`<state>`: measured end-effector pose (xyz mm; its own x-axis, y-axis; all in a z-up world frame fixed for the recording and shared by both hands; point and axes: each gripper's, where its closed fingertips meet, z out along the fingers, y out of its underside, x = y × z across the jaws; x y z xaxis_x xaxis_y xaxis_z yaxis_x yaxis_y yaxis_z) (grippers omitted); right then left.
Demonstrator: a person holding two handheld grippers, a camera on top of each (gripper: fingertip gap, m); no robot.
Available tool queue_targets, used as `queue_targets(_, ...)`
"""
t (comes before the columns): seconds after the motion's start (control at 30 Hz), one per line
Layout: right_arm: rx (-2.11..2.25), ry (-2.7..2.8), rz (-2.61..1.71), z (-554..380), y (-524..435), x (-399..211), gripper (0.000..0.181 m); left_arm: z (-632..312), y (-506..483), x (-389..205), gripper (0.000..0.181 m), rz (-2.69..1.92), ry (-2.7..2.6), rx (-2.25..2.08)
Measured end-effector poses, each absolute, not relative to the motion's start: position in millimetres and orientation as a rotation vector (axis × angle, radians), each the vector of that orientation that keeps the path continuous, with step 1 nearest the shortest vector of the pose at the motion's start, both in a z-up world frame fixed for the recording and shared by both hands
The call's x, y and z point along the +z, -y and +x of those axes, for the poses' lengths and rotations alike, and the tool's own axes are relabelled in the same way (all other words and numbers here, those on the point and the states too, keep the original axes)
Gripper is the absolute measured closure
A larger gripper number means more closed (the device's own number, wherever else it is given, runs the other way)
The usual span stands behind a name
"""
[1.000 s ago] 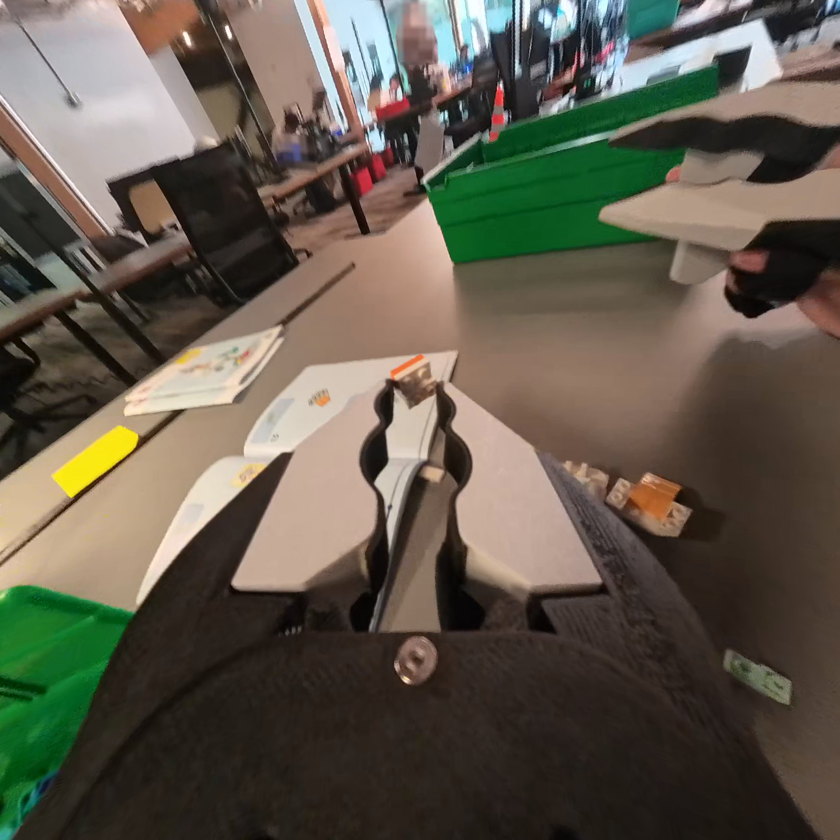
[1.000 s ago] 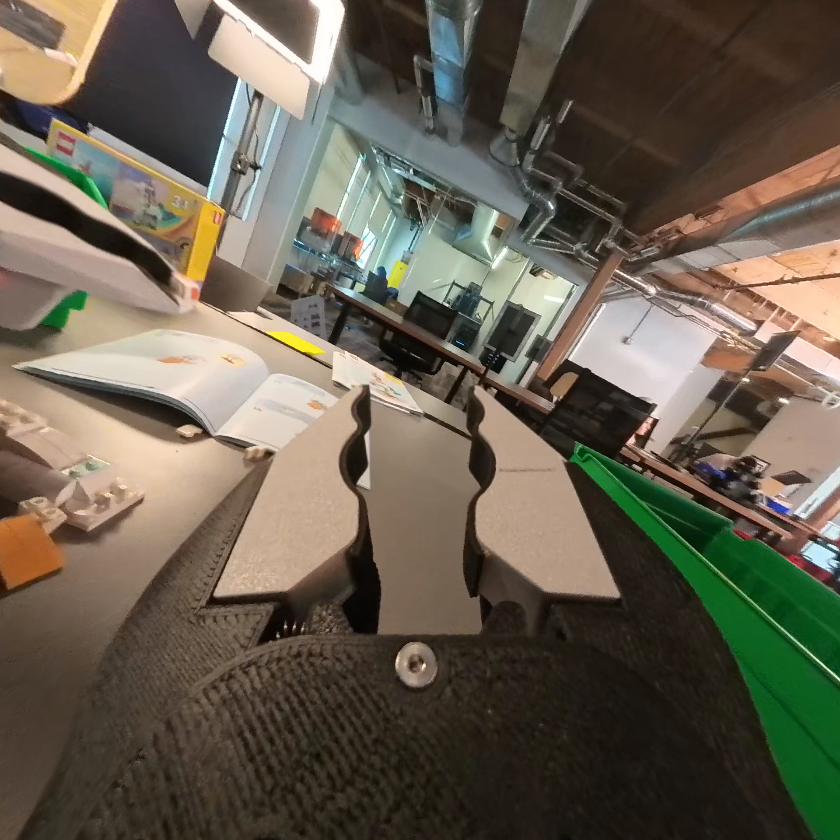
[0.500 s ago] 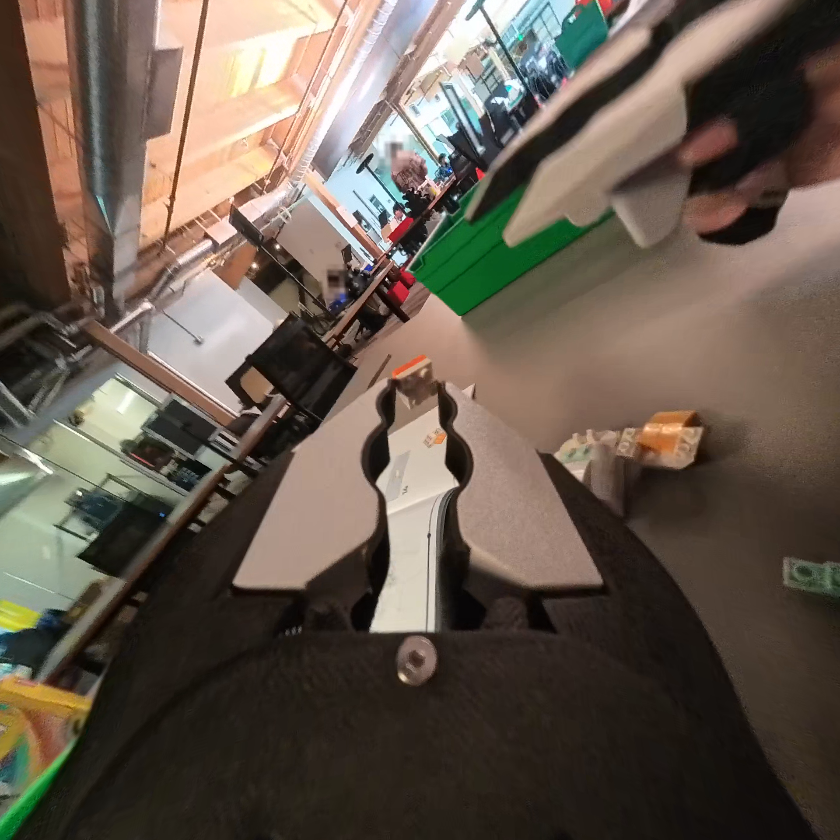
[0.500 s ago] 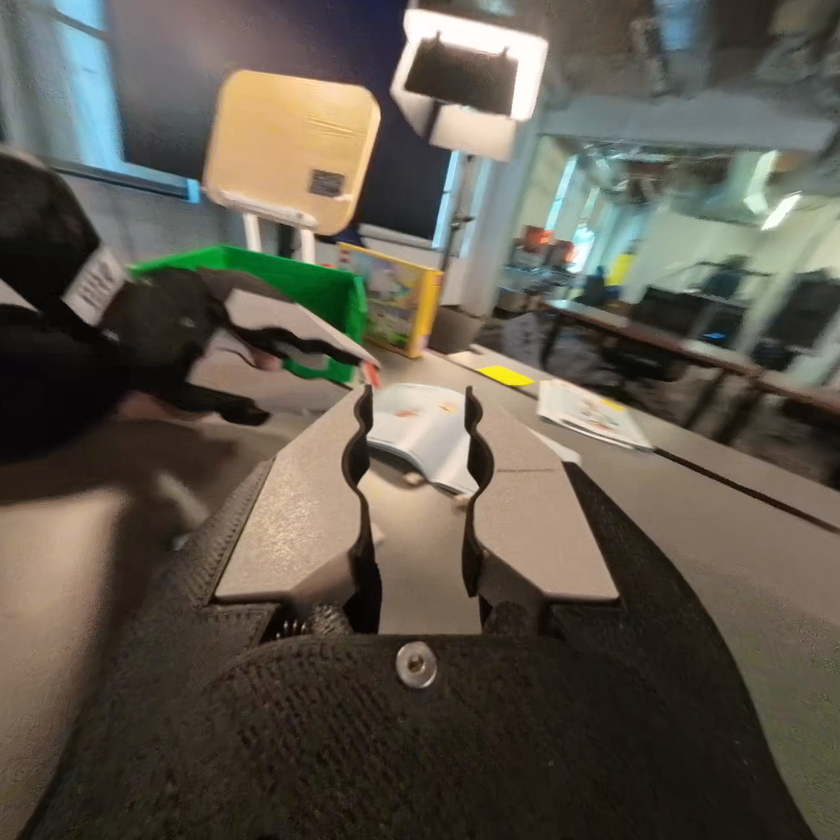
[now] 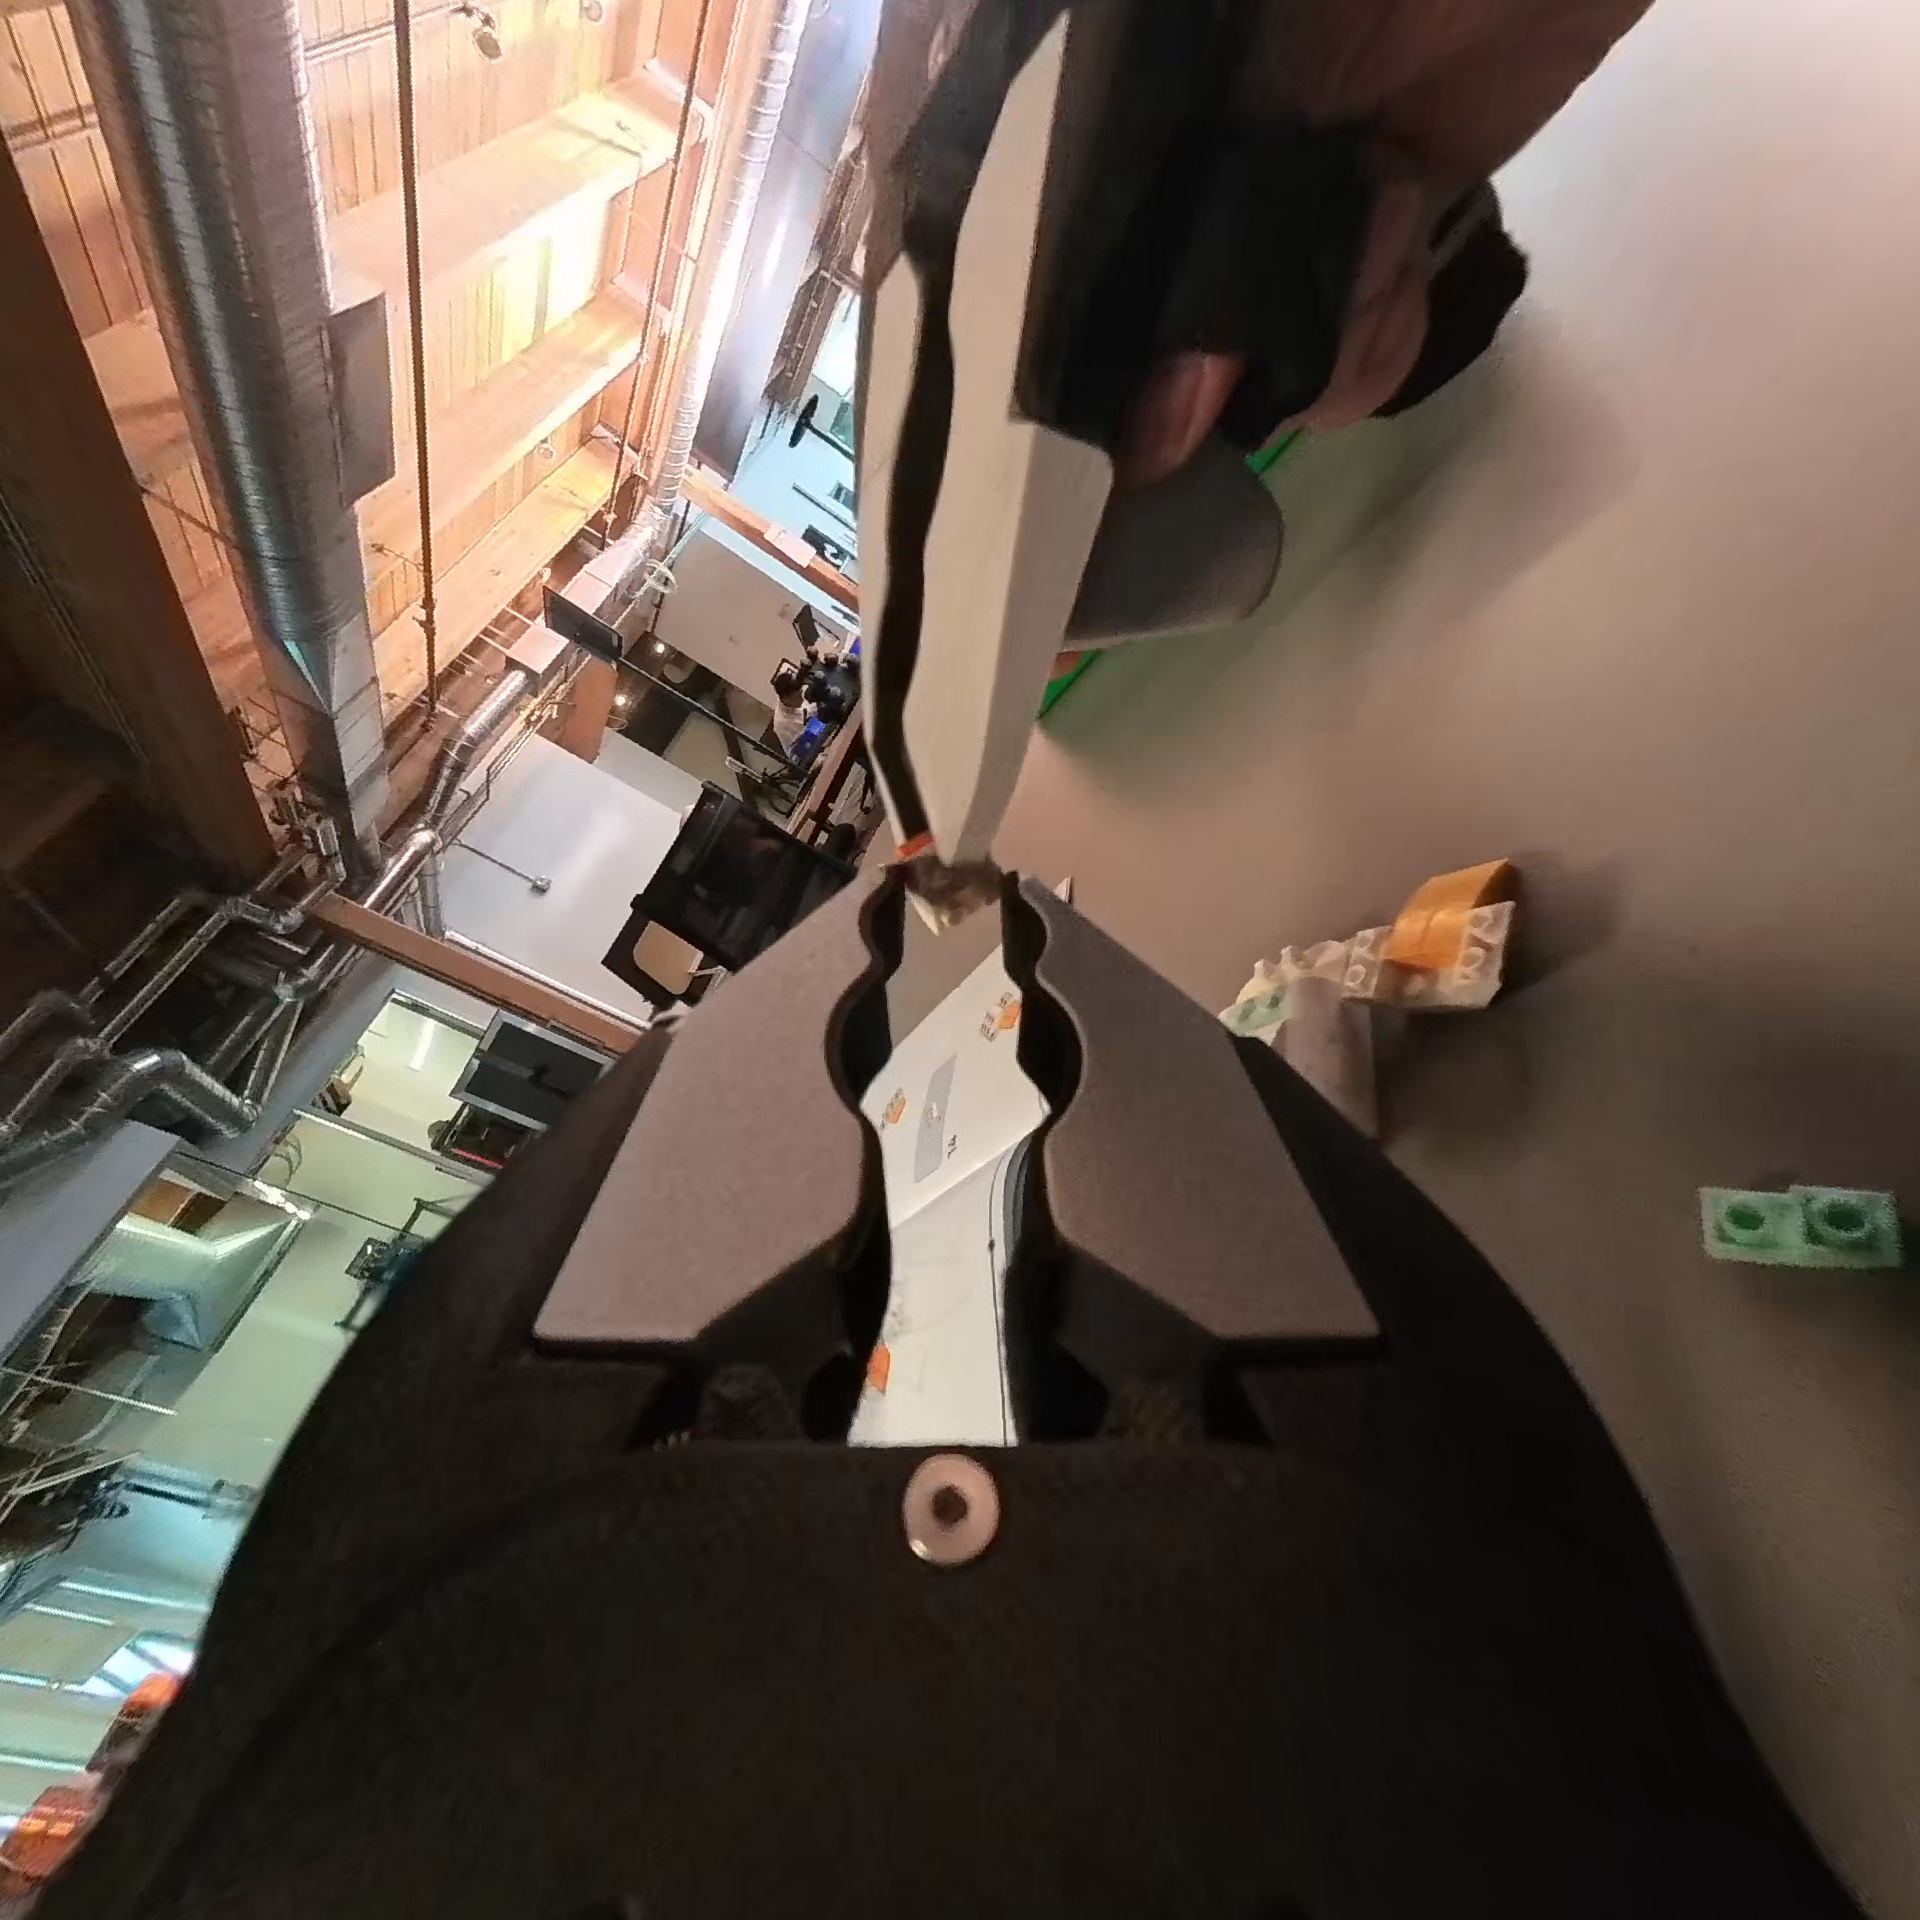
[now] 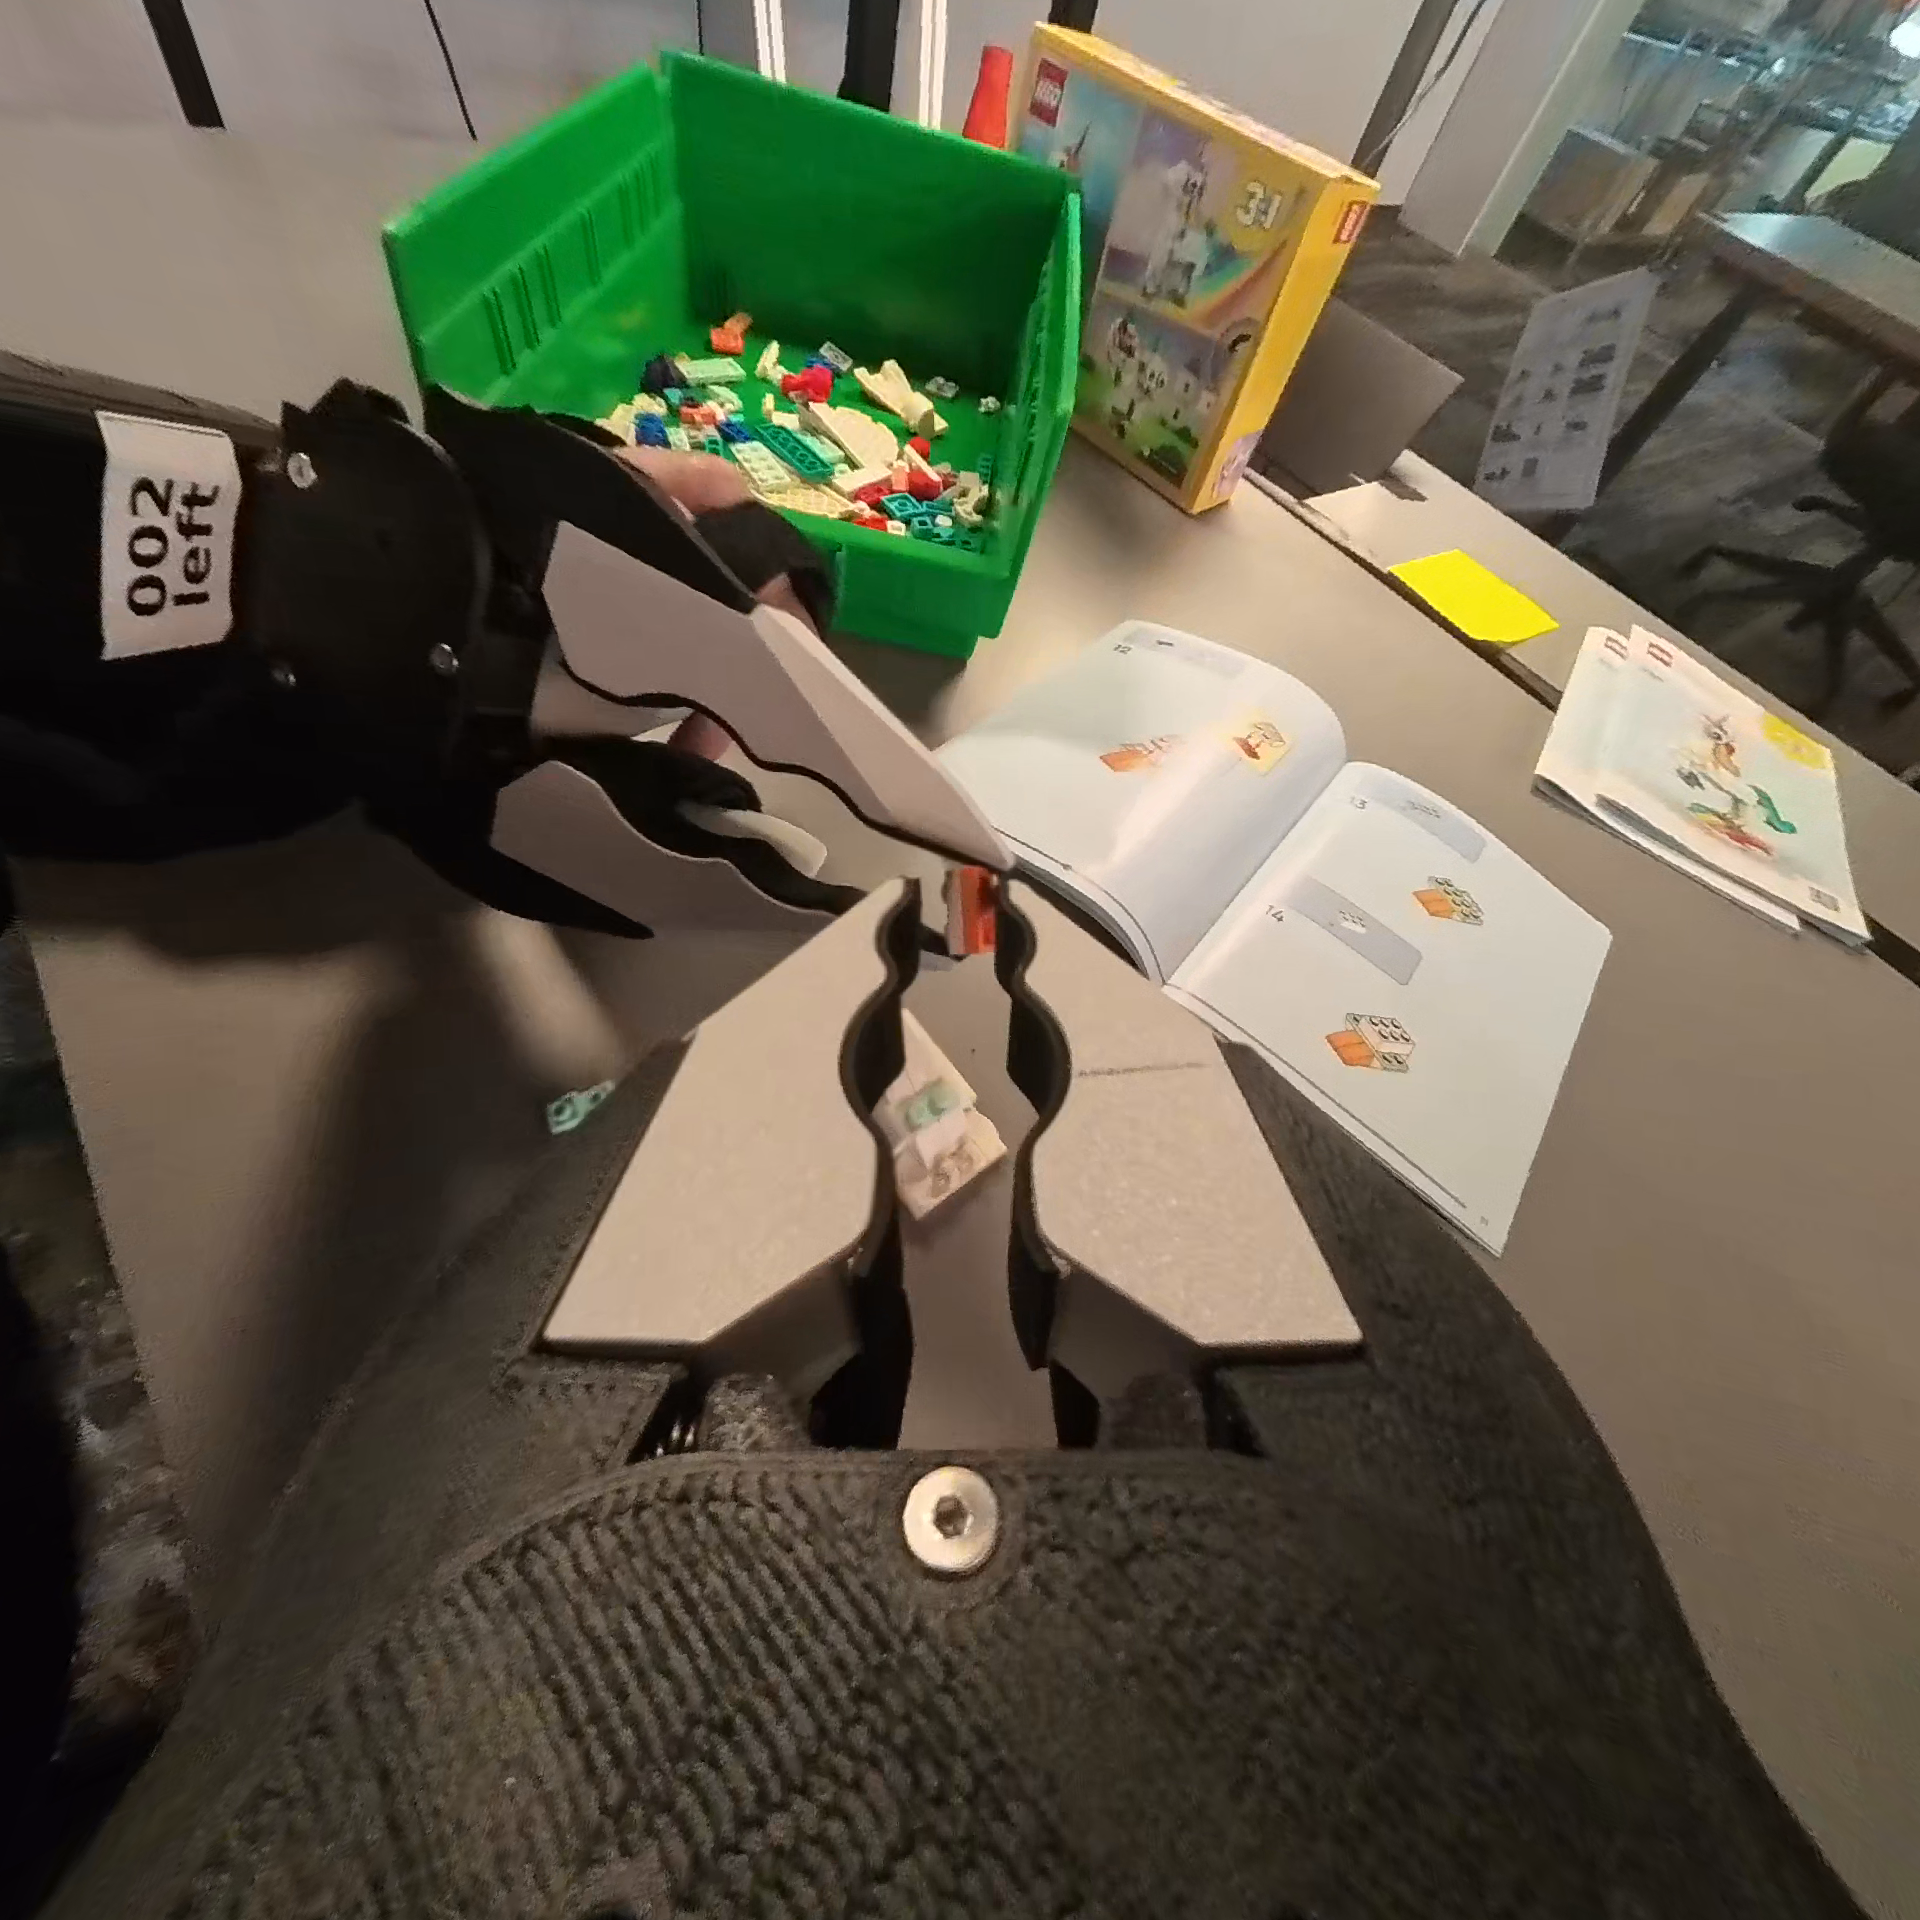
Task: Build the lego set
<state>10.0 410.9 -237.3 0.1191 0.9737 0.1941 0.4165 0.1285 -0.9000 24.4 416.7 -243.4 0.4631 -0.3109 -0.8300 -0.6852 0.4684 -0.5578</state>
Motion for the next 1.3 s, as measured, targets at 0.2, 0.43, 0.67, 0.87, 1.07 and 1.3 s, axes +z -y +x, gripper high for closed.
queue_targets(0.2, 0.707, 1.454, -1.458, 11.2, -415.5, -242.0, 0.173, 25.9, -418.0, -247.3, 0.164, -1.13, -1.125, 0.29)
queue_targets(0.43, 0.69, 1.438, -1.422, 8.4, -416.2, -243.2, 0.175, 23.1, -418.4, -249.3, 0.164, -1.185, -1.103, 0.239)
queue_targets(0.67, 0.656, 1.37, -1.349, 13.0, -424.7, -239.5, 0.176, 18.5, -422.5, -246.9, 0.162, -1.227, -1.044, 0.193)
queue_targets(0.87, 0.623, 1.345, -1.106, 19.5, -421.3, -225.1, 0.176, 5.0, -430.9, -237.3, 0.145, -1.357, -0.883, -0.043)
queue_targets(1.07, 0.889, 1.366, -0.855, 21.3, -373.4, -185.5, 0.176, 28.6, -368.7, -192.2, 0.121, -1.264, -0.804, -1.184)
queue_targets(1.3, 0.999, 1.46, -0.746, 18.8, -344.5, -170.0, 0.176, 30.1, -334.5, -173.2, 0.138, -1.156, -0.771, -1.914)
